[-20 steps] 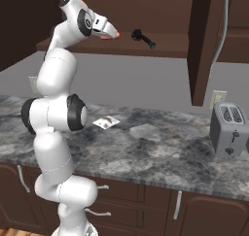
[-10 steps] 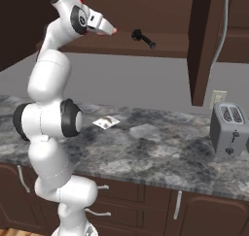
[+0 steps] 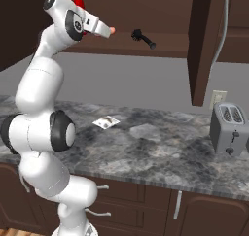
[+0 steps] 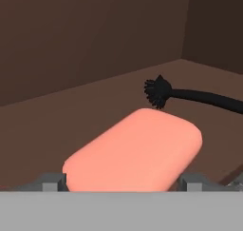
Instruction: Pick the bar soap and dish brush from the cabinet and place them on the counter.
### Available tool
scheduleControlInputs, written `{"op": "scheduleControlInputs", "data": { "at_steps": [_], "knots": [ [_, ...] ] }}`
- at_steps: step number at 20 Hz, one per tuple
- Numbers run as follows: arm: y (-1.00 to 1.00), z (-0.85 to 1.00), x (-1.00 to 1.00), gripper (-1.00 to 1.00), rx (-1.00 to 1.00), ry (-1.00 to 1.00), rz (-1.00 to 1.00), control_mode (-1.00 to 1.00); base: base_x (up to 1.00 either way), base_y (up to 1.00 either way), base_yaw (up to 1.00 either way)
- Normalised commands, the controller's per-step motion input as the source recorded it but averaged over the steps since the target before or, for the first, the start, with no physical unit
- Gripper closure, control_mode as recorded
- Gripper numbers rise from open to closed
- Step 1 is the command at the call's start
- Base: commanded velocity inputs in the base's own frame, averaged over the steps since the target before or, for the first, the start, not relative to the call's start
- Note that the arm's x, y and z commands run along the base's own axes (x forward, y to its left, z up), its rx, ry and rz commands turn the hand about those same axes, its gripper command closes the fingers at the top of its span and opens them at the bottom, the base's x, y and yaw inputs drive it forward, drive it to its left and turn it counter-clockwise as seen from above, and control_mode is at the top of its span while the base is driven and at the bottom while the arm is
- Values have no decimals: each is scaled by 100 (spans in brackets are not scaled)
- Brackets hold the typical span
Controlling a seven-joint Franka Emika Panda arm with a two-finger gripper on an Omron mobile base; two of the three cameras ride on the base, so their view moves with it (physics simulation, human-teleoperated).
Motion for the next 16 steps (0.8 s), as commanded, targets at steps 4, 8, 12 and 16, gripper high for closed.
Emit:
{"op": "scheduleControlInputs", "data": {
  "at_steps": [4, 8, 12, 16],
  "knots": [
    [-9, 1, -51, 100, 0, -1, 0, -100, 0, 0, 0],
    [-8, 8, -50, 100, 0, 0, 0, -100, 0, 0, 0],
    [-6, 8, -54, 100, 0, 0, 0, -100, 0, 0, 0],
    [-4, 2, -57, 100, 0, 0, 0, -100, 0, 0, 0]
  ]
}}
